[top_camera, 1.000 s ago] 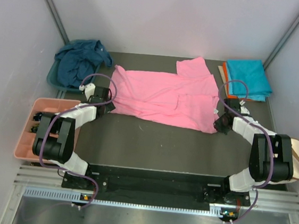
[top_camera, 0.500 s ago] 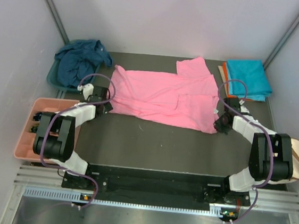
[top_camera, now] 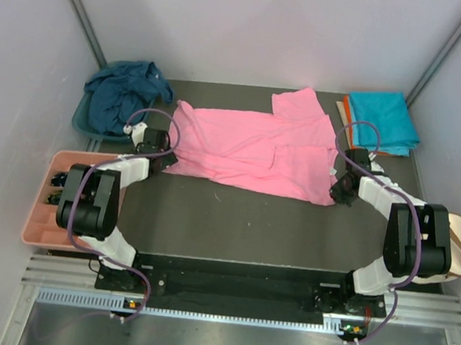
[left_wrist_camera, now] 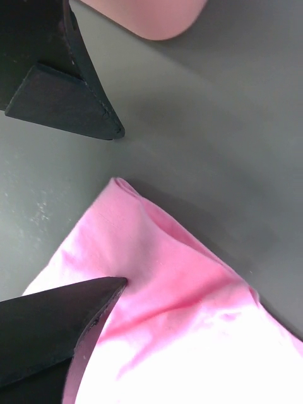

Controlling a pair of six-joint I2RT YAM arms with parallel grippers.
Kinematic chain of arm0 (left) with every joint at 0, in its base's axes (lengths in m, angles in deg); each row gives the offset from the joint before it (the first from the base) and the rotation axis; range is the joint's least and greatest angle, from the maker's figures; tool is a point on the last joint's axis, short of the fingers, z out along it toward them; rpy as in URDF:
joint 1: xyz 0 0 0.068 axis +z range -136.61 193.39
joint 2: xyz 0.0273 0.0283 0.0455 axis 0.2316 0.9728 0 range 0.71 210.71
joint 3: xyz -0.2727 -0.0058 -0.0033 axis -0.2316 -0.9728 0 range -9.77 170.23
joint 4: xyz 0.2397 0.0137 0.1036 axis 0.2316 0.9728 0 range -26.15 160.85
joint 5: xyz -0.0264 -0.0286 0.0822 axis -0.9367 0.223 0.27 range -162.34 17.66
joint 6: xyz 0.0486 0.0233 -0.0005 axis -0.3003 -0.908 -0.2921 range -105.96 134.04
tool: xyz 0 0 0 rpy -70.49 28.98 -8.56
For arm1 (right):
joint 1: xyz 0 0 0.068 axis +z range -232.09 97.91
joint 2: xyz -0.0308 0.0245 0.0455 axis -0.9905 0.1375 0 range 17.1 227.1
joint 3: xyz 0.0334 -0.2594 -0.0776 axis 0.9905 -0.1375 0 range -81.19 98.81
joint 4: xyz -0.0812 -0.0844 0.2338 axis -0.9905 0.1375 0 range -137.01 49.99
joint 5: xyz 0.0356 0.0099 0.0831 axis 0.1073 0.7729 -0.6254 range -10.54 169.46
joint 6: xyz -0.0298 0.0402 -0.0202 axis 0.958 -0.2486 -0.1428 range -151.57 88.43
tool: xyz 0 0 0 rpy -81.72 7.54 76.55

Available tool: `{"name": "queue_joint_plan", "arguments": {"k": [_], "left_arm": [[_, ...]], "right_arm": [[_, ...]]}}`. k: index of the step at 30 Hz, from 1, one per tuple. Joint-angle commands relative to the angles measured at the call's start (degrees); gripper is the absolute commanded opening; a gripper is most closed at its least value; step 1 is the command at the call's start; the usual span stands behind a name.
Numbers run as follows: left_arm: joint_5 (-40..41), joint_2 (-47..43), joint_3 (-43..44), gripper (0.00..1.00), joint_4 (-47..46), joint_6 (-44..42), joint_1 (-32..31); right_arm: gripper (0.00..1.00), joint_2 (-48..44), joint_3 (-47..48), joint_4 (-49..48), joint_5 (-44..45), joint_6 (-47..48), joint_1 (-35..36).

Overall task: Fold and stack the t-shirts
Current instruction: Fold the flattened tshirt in 1/3 of the way

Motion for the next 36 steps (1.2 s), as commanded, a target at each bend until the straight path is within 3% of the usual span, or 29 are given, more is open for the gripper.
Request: {"name": "queue_joint_plan", "arguments": {"k": [1,6,12,13,14,16,17,26,36], "left_arm": [[-2.37,2.10,1.38,0.88,-2.16,0.08,0.42],[-3.68,2.90,1.64,0.64,-1.99,0.34,0.42],[-3.95,3.16,1.29,0.44,-1.99,0.43,0.42],[-3.95,3.16,1.29,0.38,-1.90,0.52,0.42],[-3.86,3.07,1.29,0.24,-1.81,0.52,0.42],[-3.60,3.16,1.38,0.06,-1.38,0.52,0.42],[-3.42,3.25,1.47,0.00,-1.20,0.60,0.42],[-1.84,1.41,1.64,0.00,1.78,0.34,0.42],[1.76,-1.32,1.29,0.00,5.40,0.34,1.21]], "right_arm": [[0.00,0.41,2.09,0.05,0.79,0.76,-0.36],[0.00,-0.02,2.09,0.22,1.06,0.67,-0.36],[0.00,-0.02,1.91,0.22,0.80,0.58,-0.45],[0.00,-0.11,2.00,0.22,0.88,0.58,-0.36],[0.00,-0.11,2.00,0.22,0.97,0.58,-0.36],[0.00,-0.11,1.91,0.31,0.97,0.58,-0.36],[0.00,-0.11,2.00,0.31,1.06,0.58,-0.54],[0.00,0.94,3.23,1.28,2.90,1.64,-1.33],[0.00,0.94,4.63,0.84,0.79,4.01,-8.62]]}}
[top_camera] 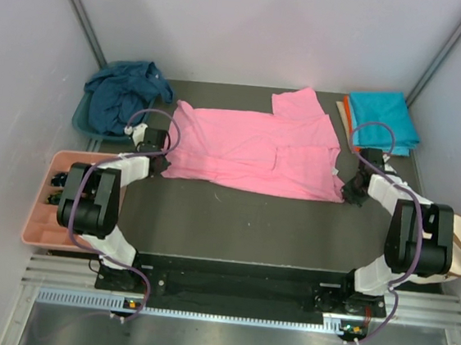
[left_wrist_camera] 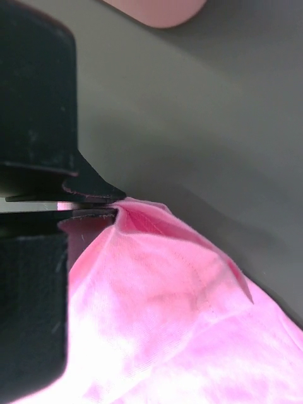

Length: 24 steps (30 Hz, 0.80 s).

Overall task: Fold and stack the t-shirts
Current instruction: Fold the flattened tshirt in 1/3 of the way

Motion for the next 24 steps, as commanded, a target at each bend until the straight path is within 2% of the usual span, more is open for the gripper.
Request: {"name": "queue_joint_plan", "arguments": {"k": [1,17,24], "left_arm": [[3.45,-2.48,0.13,0.00,4.21,-0.01,1.21],[7.13,-6.87,-1.89,0.00,8.26,-0.71,1.65],[7.75,-8.10,-0.84,0.00,10.28,-0.80,4.54]], "right_arm": [[0.00,-0.11,3.63,-0.01,1.08,2.17,-3.07],[0.00,1.56,6.44,0.16,0.55,2.09,-6.50],[0.00,2.00,7.24,0.51,0.90,2.17,-7.12]]}}
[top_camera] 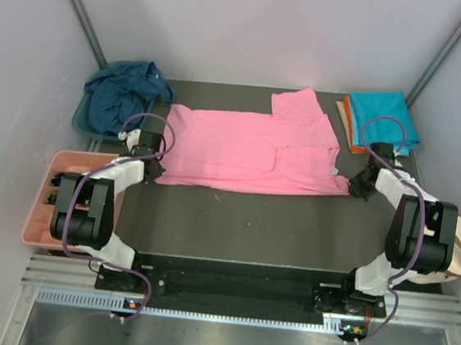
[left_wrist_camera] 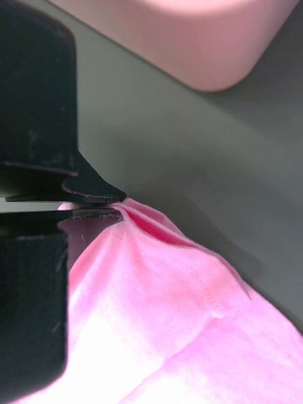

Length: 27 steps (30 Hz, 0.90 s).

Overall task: Fold and stack the t-shirts
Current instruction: Fold the flattened tshirt in 1/3 of the way

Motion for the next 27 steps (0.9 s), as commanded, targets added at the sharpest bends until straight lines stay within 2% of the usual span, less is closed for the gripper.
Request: {"name": "queue_joint_plan", "arguments": {"k": [1,12,16,22,27], "left_arm": [[6.64,-3.19,1.37,0.00,2.74,-0.82,3.74],[7.78,-3.19,1.73,0.00,4.50,-0.29,6.12],[6.64,-3.28,1.29,0.00,4.50,-0.21,6.12],[-2.32,-3.72,-1.08,0.00,2.31,0.59,5.94],[-0.67,-4.50,-2.67,0.00,3.71,0.76,5.94]], "right_arm": [[0.00,0.10,2.75,-0.71,3.98,1.23,-2.57],[0.00,0.45,3.11,-0.71,3.63,1.23,-3.98],[0.00,0.45,3.11,-0.62,3.54,1.23,-4.07],[0.00,0.28,2.58,-0.89,2.84,1.23,-4.07],[0.00,0.10,1.79,-1.06,3.19,1.32,-4.07]]}}
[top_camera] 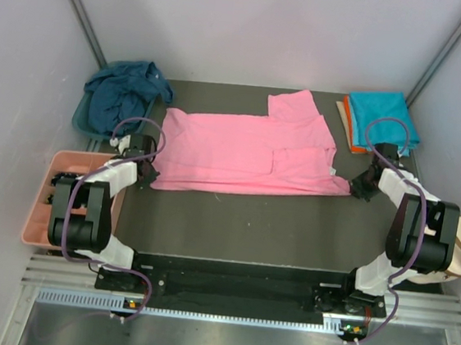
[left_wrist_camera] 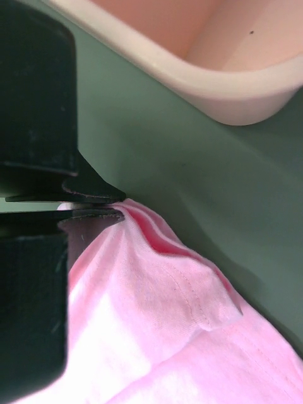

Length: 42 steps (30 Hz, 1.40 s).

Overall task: Fold and stack the t-shirts
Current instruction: Fold the flattened tshirt in 1/3 of the way

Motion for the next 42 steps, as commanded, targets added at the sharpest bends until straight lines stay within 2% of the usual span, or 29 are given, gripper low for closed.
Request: {"name": "queue_joint_plan", "arguments": {"k": [1,16,35,42], "left_arm": [[4.65,-3.30,-1.40,0.01,0.78,-0.40,1.37],[5.45,-9.46,-5.53,0.06,2.98,0.48,1.37],[5.01,-9.90,-6.50,0.06,4.47,0.48,1.37],[3.34,-15.25,-7.81,0.05,8.07,2.58,1.29]], "right_arm": [[0.00,-0.38,1.42,-1.63,5.97,1.34,-2.10],[0.00,-1.70,0.63,-0.84,5.88,1.78,-2.10],[0.00,-13.47,-7.99,2.15,6.76,2.92,-2.10],[0.00,-17.51,-11.32,4.08,6.76,3.36,-2.10]]}}
